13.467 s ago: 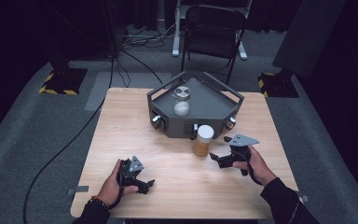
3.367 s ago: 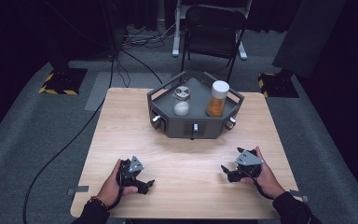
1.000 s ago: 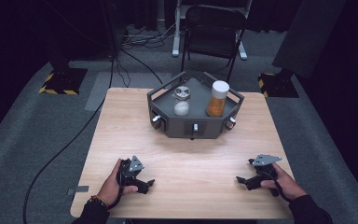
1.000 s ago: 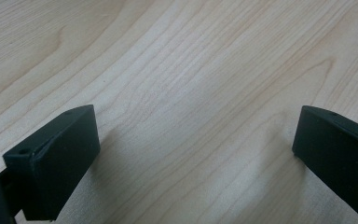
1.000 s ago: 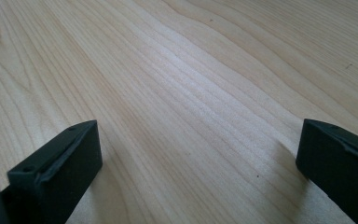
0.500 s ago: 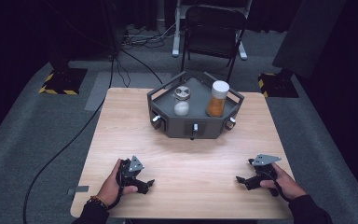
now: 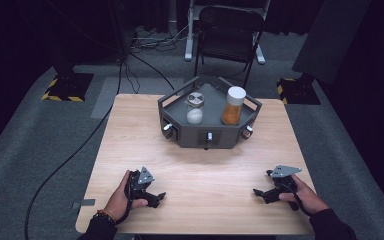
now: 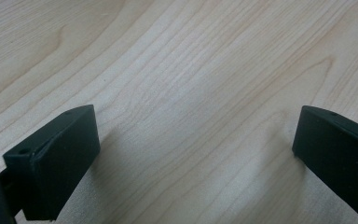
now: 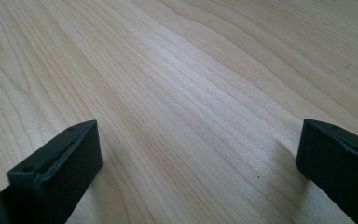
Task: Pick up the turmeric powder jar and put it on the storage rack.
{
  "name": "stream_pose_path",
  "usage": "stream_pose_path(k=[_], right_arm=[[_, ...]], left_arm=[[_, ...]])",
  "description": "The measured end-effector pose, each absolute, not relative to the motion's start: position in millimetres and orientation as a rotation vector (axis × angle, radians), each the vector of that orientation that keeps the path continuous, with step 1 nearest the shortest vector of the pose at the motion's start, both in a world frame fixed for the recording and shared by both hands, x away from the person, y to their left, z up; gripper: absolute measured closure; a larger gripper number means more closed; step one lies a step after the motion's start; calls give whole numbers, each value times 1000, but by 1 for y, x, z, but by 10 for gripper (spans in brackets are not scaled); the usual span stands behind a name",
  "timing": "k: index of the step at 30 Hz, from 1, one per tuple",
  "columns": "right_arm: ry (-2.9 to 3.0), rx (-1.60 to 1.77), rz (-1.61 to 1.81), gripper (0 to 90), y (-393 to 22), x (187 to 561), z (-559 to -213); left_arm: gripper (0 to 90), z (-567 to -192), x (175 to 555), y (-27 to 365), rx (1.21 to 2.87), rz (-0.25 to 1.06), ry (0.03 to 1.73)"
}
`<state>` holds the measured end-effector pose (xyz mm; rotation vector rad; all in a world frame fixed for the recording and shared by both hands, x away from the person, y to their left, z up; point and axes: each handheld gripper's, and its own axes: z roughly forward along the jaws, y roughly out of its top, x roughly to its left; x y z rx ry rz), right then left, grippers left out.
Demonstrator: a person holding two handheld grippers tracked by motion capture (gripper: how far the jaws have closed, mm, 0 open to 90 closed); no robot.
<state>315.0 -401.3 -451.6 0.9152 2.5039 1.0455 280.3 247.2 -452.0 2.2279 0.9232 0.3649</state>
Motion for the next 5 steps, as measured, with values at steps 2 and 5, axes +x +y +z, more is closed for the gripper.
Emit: stream_pose_path(k=[2, 5], right_arm=[[2504, 915, 1045, 0, -401, 315, -452], [2503, 916, 1045, 0, -401, 315, -452]], left_arm=[[1, -452, 280, 247, 2228, 365, 923], [1, -452, 280, 247, 2228, 365, 923]])
